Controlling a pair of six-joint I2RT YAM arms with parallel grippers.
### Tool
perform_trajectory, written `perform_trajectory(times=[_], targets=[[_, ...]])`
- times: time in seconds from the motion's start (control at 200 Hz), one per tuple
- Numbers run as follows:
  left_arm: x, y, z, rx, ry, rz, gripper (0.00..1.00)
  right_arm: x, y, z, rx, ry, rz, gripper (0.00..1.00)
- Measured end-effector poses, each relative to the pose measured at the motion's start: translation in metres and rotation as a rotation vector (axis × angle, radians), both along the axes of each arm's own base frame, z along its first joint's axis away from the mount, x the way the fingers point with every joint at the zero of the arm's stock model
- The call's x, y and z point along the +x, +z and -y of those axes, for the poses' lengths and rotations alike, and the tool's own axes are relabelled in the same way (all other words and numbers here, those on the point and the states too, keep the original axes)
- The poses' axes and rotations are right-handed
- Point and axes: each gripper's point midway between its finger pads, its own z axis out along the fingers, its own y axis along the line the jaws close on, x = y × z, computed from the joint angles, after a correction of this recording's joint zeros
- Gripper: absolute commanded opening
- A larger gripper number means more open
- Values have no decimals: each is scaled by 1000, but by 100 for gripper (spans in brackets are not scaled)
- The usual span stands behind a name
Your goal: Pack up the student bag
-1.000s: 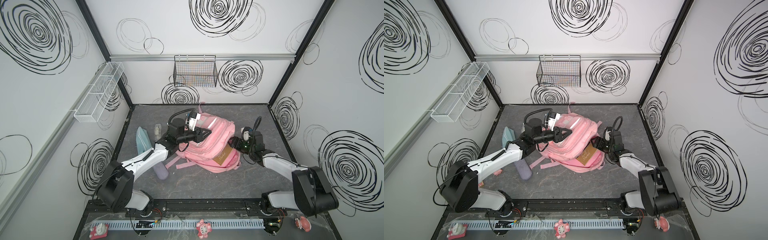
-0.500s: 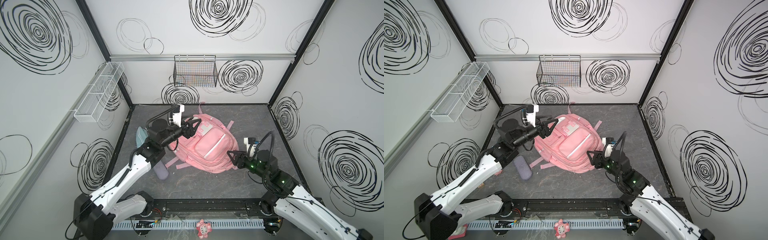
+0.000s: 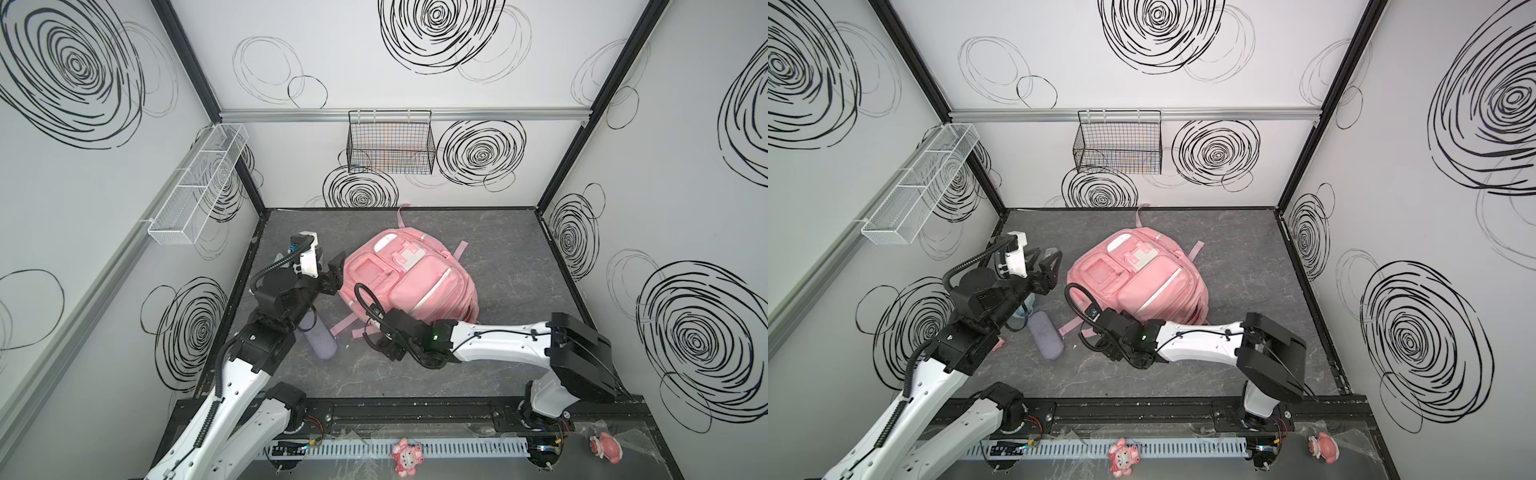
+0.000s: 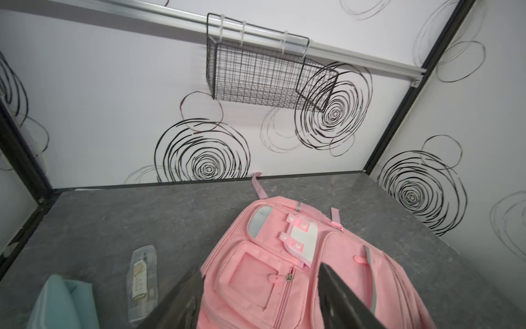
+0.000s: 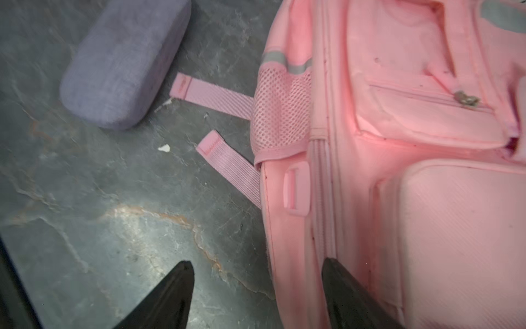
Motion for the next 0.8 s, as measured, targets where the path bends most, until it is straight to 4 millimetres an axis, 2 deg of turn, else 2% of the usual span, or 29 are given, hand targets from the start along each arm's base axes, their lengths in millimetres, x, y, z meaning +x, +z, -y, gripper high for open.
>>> perform_trajectory(times=[0.26,0.37,0.41,0.66,0.74,0.8], targets=[[-1,-3,-23,32,78,-8,67,19,-42,8,-217,41,156,76],[-1,-4,-25,40,89,-11,67,34,-42,7,-248,7,252,70],[0,-4,-26,41,92,-10,67,40,-42,8,-261,-12,290,64],[3,-2,-28,51,99,-11,67,62,-36,29,-342,-90,440,1],[4,0,-27,66,94,-3,73,63,-28,31,-315,-97,420,0],[5,-1,-25,88,79,1,73,65,-16,34,-282,-102,394,0]])
